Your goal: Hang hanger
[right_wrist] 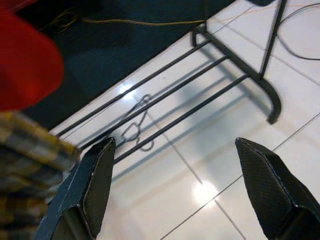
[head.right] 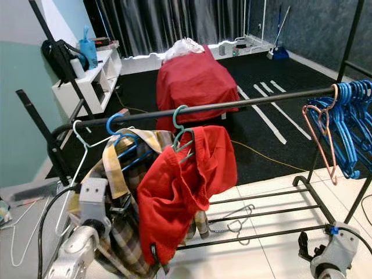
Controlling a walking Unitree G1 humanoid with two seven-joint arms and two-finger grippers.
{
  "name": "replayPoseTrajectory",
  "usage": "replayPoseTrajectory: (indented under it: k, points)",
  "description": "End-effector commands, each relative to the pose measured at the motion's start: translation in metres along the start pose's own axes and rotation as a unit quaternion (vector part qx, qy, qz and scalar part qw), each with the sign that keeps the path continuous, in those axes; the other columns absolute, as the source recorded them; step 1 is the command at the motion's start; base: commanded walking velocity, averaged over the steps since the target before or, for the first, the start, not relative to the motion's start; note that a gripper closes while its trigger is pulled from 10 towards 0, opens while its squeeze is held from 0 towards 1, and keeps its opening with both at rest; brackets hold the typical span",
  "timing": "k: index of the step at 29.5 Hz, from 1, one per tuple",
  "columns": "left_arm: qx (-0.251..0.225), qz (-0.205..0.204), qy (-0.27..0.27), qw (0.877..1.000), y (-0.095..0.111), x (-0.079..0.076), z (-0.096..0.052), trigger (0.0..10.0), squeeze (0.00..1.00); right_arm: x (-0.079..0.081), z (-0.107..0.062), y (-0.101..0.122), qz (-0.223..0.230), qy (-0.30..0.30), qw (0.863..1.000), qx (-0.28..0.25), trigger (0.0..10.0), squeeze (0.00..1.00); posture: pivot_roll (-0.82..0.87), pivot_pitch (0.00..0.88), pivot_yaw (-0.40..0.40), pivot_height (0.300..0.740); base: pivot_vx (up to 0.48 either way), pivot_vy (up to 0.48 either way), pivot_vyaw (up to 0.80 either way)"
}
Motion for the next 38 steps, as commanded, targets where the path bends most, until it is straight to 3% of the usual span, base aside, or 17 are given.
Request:
replayPoseTrajectory:
  k: [1, 2, 5, 10, 12, 13, 15, 16, 19, 28, 38]
  points:
    - [0.037, -0.048, 0.015, 0.998, -0.029, 0.017, -0.008, 10.0, 0.00, 0.015, -0.009, -0.024, 0.007, 0.038, 0.999, 0.021, 10.0, 0.00, -0.09, 0.000, 0.046, 0.740, 0.000, 0.000, 0.00]
    - [0.037, -0.048, 0.015, 0.998, -0.029, 0.017, -0.008, 10.0, 0.00, 0.015, -0.009, -0.024, 0.007, 0.038, 0.999, 0.021, 10.0, 0.00, -0.09, 0.000, 0.046, 0.740, 0.000, 0.000, 0.00]
    - [0.073, -0.092, 0.014, 0.993, -0.056, 0.017, -0.021, 10.0, 0.00, 0.022, -0.015, -0.033, 0.038, 0.057, 0.998, 0.012, 10.0, 0.00, -0.09, 0.000, 0.045, 0.740, 0.000, 0.000, 0.00]
    - [0.074, -0.093, 0.019, 0.993, -0.057, 0.018, -0.021, 10.0, 0.00, 0.023, -0.014, -0.031, 0.048, 0.058, 0.997, 0.002, 10.0, 0.00, -0.09, 0.000, 0.045, 0.740, 0.000, 0.000, 0.00]
    - [0.093, -0.089, 0.024, 0.991, -0.067, 0.021, -0.026, 10.0, 0.00, 0.026, -0.012, -0.028, 0.052, 0.070, 0.996, -0.002, 10.0, 0.00, -0.09, 0.000, 0.044, 0.740, 0.000, 0.000, 0.00]
    - [0.115, -0.083, -0.010, 0.990, -0.077, 0.013, -0.028, 10.0, 0.00, 0.034, -0.006, -0.020, 0.052, 0.094, 0.994, -0.003, 10.0, 0.00, -0.09, 0.000, 0.043, 0.740, 0.000, 0.000, 0.00]
    - [0.115, -0.083, -0.010, 0.990, -0.077, 0.013, -0.028, 10.0, 0.00, 0.034, -0.006, -0.020, 0.052, 0.094, 0.994, -0.003, 10.0, 0.00, -0.09, 0.000, 0.043, 0.740, 0.000, 0.000, 0.00]
    - [0.118, -0.084, -0.040, 0.989, -0.075, 0.008, -0.024, 10.0, 0.00, 0.041, -0.002, -0.014, 0.044, 0.103, 0.994, -0.010, 10.0, 0.00, -0.07, 0.000, 0.044, 0.740, 0.000, 0.000, 0.00]
    - [0.117, -0.075, -0.062, 0.988, -0.071, 0.005, -0.019, 10.0, 0.00, 0.045, 0.001, -0.009, 0.040, 0.104, 0.994, -0.019, 10.0, 0.00, -0.04, 0.000, 0.023, 0.740, 0.000, 0.000, 0.00]
    - [0.106, -0.079, -0.044, 0.990, -0.065, 0.000, -0.008, 10.0, 0.00, 0.059, 0.009, 0.000, 0.034, 0.127, 0.991, -0.020, 10.0, 0.00, -0.02, 0.000, -0.008, 0.740, 0.000, 0.000, 0.00]
    - [0.121, -0.083, -0.057, 0.988, -0.066, -0.007, -0.003, 10.0, 0.00, 0.061, 0.013, 0.001, 0.055, 0.127, 0.990, -0.007, 10.0, 0.00, -0.03, 0.000, 0.000, 0.740, 0.000, 0.000, 0.00]
Point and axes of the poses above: a point about 5 cm out from each wrist's last joint towards the gripper, its own z axis pointing out of the wrist towards the gripper, its own y axis along the axis of the wrist's last joint, x = y × z, the point moved 3 cm from there along z, pointing out of the wrist towards the gripper, and after that the axes turned 3 degrees about -z, right-handed, at the moved point
